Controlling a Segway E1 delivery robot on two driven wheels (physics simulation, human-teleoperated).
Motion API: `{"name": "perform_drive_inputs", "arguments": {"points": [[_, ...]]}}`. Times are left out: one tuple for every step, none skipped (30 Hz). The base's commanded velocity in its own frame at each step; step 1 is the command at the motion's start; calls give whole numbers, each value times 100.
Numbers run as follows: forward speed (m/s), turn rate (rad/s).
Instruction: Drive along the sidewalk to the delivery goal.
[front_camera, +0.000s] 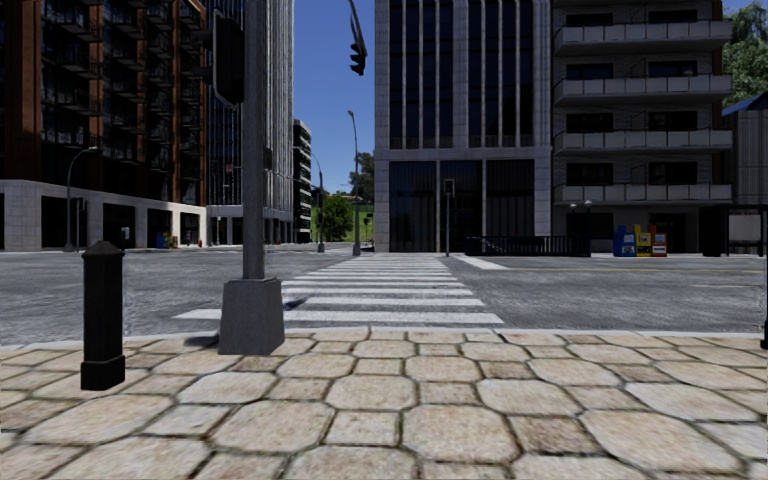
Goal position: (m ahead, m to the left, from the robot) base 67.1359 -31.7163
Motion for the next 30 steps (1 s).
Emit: {"name": "perform_drive_inputs", "arguments": {"points": [[200, 0], [200, 0], [200, 0], [200, 0], [200, 0], [200, 0], [200, 0], [200, 0], [200, 0], [200, 0], [200, 0], [200, 0], [200, 0], [200, 0], [200, 0], [200, 0], [200, 0], [200, 0], [200, 0], [200, 0], [200, 0], [200, 0], [200, 0], [200, 0], [200, 0], [200, 0], [200, 0], [200, 0], [200, 0], [200, 0]]}}
